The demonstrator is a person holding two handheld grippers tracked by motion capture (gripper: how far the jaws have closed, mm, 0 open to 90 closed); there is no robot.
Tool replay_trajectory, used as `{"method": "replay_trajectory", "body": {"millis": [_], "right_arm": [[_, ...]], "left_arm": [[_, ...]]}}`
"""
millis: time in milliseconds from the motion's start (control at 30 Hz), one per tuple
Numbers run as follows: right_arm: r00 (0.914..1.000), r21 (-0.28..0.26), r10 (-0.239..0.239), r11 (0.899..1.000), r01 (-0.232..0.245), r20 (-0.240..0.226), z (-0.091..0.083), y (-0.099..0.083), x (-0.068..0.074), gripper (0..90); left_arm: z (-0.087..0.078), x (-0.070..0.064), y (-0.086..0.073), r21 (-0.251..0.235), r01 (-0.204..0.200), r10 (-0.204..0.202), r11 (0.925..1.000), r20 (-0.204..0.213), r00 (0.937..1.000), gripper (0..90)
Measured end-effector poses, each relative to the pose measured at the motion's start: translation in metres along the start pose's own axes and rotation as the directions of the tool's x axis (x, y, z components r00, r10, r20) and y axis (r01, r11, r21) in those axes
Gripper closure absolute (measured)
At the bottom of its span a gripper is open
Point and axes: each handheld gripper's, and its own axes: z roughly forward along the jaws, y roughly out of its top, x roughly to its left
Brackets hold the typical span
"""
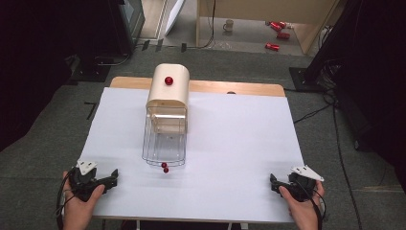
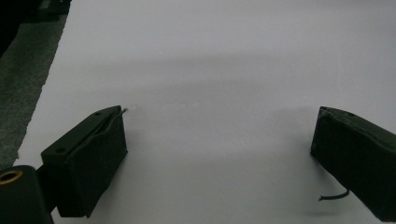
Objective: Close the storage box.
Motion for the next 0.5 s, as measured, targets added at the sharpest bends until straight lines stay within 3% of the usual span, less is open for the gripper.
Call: {"method": "replay_trajectory", "body": {"millis": [100, 200, 500], "right_arm": [[0.9996, 0.001, 0.004, 1.0, -0.004, 0.029, -0.001, 0.001, 0.005, 4.4], [0.9997, 0.002, -0.004, 1.0, 0.004, 0.024, -0.002, 0.001, 0.01, 4.4], [0.9985, -0.044, -0.016, 0.999, 0.014, -0.052, -0.014, 0.017, 0.047, 6.2]], "left_arm": [[0.0, 0.0, 0.0, 0.001, -0.002, 0.002, 1.0, -0.002, 1.0, 3.7], [0.0, 0.0, 0.0, 0.0, -0.001, 0.001, 1.0, -0.001, 1.0, 3.7], [0.0, 0.0, 0.0, 0.001, -0.002, 0.002, 1.0, -0.002, 1.0, 3.7]]}}
